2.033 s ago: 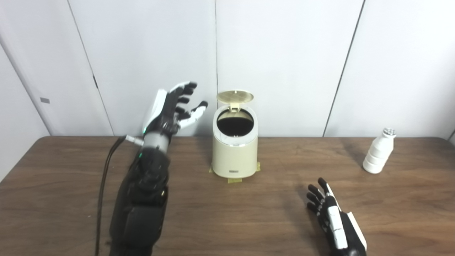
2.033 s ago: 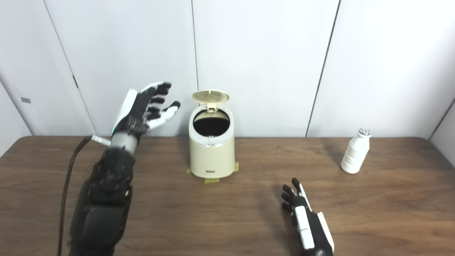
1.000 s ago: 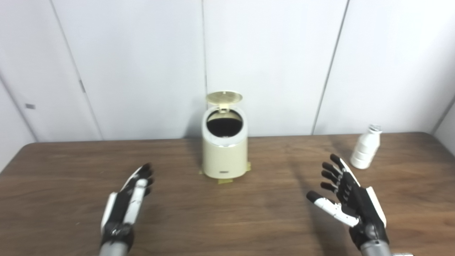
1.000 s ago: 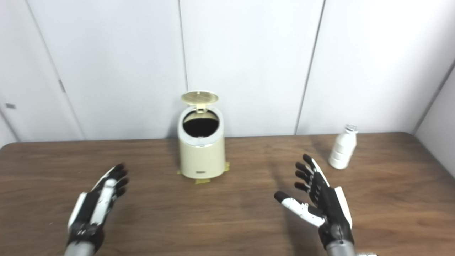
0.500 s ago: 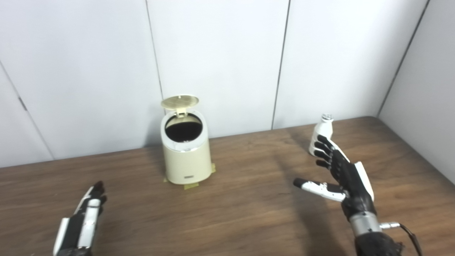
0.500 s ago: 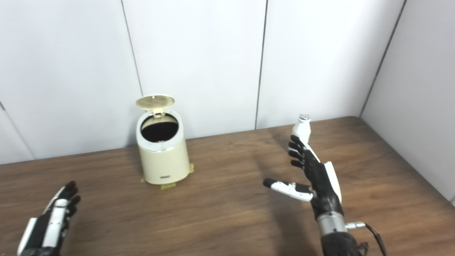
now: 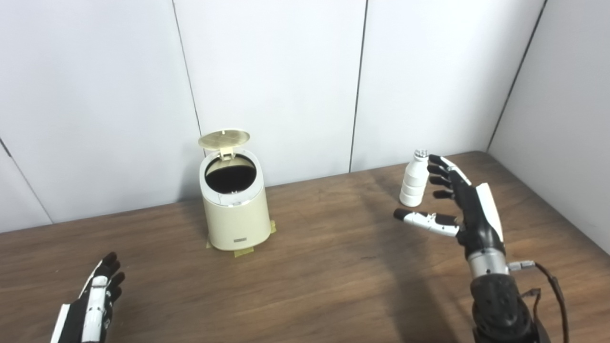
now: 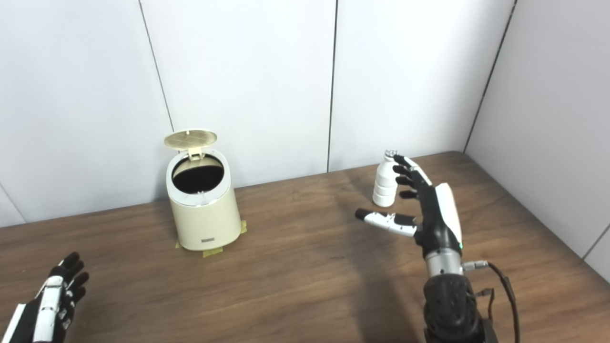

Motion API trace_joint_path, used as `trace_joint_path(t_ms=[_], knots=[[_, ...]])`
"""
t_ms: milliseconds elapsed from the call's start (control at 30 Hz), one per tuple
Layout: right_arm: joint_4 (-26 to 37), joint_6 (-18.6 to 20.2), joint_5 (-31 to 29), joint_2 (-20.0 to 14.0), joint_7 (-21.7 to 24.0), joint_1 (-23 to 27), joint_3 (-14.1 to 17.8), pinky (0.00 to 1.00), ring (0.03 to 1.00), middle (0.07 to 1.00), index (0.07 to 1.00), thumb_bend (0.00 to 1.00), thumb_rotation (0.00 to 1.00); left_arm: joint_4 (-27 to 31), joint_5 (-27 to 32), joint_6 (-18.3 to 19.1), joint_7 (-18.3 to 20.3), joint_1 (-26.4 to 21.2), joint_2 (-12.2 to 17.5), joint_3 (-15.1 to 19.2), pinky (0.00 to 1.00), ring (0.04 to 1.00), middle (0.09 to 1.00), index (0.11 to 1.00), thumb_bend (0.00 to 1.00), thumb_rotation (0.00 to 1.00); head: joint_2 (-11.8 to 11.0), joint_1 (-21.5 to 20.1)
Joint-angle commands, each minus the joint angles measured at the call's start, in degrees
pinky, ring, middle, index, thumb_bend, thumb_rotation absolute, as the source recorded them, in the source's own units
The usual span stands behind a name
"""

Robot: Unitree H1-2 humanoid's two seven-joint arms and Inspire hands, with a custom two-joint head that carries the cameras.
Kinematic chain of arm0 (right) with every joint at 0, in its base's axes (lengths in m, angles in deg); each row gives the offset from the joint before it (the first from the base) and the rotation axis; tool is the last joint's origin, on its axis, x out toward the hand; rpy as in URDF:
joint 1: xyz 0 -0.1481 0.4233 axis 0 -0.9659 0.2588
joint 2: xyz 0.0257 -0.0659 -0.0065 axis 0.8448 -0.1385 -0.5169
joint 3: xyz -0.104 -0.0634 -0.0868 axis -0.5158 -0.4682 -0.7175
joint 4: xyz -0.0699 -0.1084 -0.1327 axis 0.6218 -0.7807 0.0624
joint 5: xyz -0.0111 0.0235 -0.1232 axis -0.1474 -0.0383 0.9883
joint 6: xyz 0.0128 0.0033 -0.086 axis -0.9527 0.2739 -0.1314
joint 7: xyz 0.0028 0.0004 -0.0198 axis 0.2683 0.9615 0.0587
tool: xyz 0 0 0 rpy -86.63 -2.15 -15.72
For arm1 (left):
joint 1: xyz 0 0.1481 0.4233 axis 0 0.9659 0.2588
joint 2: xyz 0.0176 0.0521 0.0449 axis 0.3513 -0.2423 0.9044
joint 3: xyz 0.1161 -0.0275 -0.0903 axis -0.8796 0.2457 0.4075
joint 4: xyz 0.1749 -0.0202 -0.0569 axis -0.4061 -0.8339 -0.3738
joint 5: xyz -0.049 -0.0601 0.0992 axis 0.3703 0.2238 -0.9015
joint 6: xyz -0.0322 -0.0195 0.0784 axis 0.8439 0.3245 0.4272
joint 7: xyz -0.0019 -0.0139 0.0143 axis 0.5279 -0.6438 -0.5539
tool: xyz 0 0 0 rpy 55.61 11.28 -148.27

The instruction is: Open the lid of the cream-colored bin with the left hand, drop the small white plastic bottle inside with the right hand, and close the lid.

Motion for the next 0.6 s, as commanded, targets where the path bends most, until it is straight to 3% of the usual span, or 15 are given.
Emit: trace_joint_path(t_ms=[0,133,267,500,567], knots=[[-0.80,-2.20,1.76,-0.83,-2.42,3.19,0.29,0.62,0.770,0.822,0.840,0.87,0.20,2.98,0.56,0.12,-0.35,-2.23,0.79,0.03,0.99,0.956,0.970,0.978,0.35,0.96,0.27,-0.26],[-4.27,-3.61,3.69,-1.75,-4.63,4.81,0.11,0.68,0.778,0.819,0.842,0.88,0.13,3.82,0.89,1.21,-0.44,-2.12,0.66,0.21,1.00,0.964,0.974,0.981,0.33,0.95,0.43,-0.52],[-7.30,-5.30,3.04,-2.62,-5.92,6.34,0.95,0.64,0.785,0.845,0.867,0.89,0.11,4.74,0.98,2.24,-0.66,-2.08,0.33,0.29,1.00,0.973,0.981,0.990,0.30,0.96,0.55,-0.59],[-13.27,-5.14,3.90,-5.85,-7.02,9.03,1.67,0.64,0.818,0.867,0.876,0.88,0.15,5.42,1.25,2.82,-0.89,-1.93,0.35,0.30,1.00,0.976,0.985,0.994,0.28,0.97,0.75,-0.36],[-14.77,-5.07,2.99,-6.56,-6.80,9.59,2.00,0.72,0.865,0.888,0.879,0.86,0.13,5.66,1.02,3.03,-1.02,-1.85,0.48,0.18,1.00,0.968,0.974,0.985,0.28,0.97,0.71,-0.34]])
